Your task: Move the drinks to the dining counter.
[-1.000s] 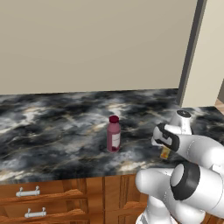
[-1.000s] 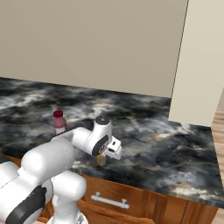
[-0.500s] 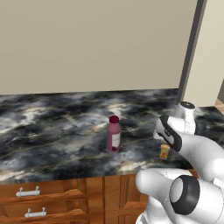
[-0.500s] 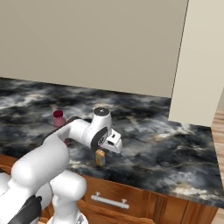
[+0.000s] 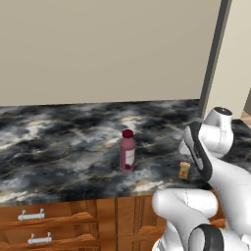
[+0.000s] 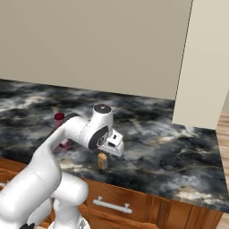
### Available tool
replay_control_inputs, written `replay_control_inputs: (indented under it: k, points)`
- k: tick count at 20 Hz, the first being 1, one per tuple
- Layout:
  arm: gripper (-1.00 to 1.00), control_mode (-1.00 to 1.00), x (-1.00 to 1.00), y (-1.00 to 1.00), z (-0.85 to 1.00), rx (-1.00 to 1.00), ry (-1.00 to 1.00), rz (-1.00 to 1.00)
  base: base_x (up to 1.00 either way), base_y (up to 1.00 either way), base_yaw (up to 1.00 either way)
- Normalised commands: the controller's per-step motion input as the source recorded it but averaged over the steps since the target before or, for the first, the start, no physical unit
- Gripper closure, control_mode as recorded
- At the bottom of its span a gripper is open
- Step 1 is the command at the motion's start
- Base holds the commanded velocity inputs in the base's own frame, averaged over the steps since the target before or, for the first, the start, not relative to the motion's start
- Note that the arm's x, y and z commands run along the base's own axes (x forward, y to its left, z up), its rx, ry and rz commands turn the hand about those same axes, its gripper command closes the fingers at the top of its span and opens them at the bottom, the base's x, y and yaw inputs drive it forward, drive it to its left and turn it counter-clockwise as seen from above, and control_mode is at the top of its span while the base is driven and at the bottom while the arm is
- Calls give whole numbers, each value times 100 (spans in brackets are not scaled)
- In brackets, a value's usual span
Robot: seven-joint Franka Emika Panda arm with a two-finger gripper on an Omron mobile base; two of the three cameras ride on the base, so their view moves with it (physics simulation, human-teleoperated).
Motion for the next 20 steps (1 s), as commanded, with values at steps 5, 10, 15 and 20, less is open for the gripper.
replay_control_inputs:
  k: [5,10,15,20]
  points:
    - [-100,-100,-77,27,53,-1,-4,11,0,0,0]
    - [-100,-100,-63,44,81,-6,-1,11,0,0,0]
    - [-100,-100,-34,34,91,-5,-3,9,0,0,0]
    - [-100,-100,-14,8,74,-2,-4,3,0,0,0]
